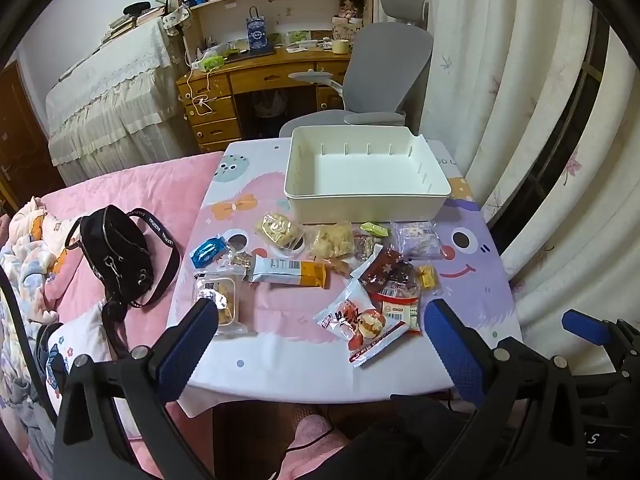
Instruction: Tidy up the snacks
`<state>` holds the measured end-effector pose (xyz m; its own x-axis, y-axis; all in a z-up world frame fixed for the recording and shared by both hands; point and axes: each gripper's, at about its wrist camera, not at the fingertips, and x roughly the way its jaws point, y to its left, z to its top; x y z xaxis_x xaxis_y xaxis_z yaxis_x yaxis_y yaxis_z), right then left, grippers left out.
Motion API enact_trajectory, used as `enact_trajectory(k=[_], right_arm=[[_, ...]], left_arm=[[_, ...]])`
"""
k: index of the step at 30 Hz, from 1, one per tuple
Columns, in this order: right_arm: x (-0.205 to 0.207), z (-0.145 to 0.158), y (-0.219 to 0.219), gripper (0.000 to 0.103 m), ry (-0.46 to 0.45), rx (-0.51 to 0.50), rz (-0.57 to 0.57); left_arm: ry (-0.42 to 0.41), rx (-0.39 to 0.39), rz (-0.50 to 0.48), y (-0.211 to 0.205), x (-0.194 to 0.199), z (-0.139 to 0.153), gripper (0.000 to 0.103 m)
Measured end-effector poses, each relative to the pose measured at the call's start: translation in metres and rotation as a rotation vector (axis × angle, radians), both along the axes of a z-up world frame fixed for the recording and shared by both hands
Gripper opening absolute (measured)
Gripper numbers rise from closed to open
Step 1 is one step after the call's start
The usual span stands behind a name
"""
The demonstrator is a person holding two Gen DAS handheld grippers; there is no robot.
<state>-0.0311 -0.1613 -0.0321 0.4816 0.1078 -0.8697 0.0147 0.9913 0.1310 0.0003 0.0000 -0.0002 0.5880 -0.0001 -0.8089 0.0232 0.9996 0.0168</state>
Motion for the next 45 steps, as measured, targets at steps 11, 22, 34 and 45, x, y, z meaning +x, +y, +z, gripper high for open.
enact_trajectory(k=[11,22,34,45], right_arm=[[0.003,0.001,-0.001,0.103,-0.004,-0.005,0.000],[0.006,0.002,-0.001,0.103,-0.006,-0.006,0.001],[0.009,0.000,-0.002,0.103,-0.008,-0.008,0.001],[0.010,0.000,-0.004,0.103,-0.011,-0.008,0.002]], left_arm=[[-0.015,0.002,-0.001,-0.002,0.005,0.010,0.102],[-0.021,0.000,-0.005,-0.004,0.009,0.005,0.102],[-0.021,-0.004,-0.005,-0.004,0.010,0.004,0.102],[-0.019,-0.006,-0.005,-0.004,0.010,0.004,0.102]])
